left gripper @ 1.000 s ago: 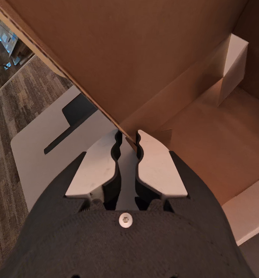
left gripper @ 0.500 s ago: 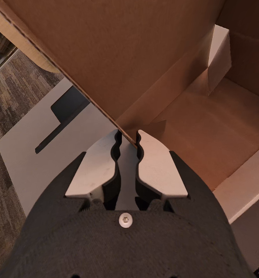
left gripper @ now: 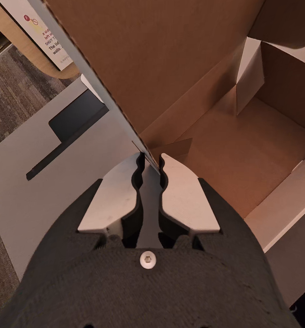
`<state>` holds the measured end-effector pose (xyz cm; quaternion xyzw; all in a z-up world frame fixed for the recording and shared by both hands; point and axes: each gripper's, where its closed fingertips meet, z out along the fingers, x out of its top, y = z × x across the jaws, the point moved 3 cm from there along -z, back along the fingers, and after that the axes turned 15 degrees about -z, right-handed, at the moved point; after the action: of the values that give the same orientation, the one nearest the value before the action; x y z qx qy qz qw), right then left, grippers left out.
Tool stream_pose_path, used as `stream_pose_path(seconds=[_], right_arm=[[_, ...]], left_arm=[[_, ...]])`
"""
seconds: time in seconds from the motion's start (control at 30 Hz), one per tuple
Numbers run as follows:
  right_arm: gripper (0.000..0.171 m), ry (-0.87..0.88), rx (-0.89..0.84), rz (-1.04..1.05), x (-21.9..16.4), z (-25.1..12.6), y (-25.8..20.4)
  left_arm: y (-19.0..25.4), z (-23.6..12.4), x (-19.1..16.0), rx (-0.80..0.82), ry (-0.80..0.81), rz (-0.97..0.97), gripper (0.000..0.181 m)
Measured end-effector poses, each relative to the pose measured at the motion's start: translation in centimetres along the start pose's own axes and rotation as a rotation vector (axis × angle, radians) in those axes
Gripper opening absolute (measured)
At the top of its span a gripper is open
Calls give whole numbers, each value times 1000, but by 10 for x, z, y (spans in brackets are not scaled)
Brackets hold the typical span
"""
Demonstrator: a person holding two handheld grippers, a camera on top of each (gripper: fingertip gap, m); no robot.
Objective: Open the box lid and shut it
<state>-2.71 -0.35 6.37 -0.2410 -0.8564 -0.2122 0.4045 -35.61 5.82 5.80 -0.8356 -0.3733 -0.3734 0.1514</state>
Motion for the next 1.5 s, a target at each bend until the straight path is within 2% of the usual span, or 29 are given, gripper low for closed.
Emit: stream_pose_path(seconds=[0.1,0.2,0.33,0.5,0.73,0.9,1.07,1.2,1.3,1.5], right_arm=[[51,257,88,-110,-2,-20,9],[66,469,124,-111,-24,-32,28],[92,513,224,23,-60,-6,48],[115,466,296,37,-84,53,48],[117,556,403,-13,-64,73,30],[118,550,487,93,-64,87,27],[123,500,426,-49,-52,93,17],[123,358,371,-148,-69,103,16],[120,401,399,-146,-72,102,15],[123,421,386,-166,-76,107,22]], left_arm=[[0,0,0,-4,0,-1,14],[0,-1,-1,-2,-1,3,14],[0,-1,-1,-2,-2,5,14],[-1,-1,-1,-5,-3,-1,14],[0,0,-1,-10,-2,0,14],[0,1,0,-14,1,0,14],[0,1,0,-13,0,6,14],[-1,1,0,-21,4,3,14],[0,2,0,-16,3,12,15],[0,2,0,-9,4,33,15]])
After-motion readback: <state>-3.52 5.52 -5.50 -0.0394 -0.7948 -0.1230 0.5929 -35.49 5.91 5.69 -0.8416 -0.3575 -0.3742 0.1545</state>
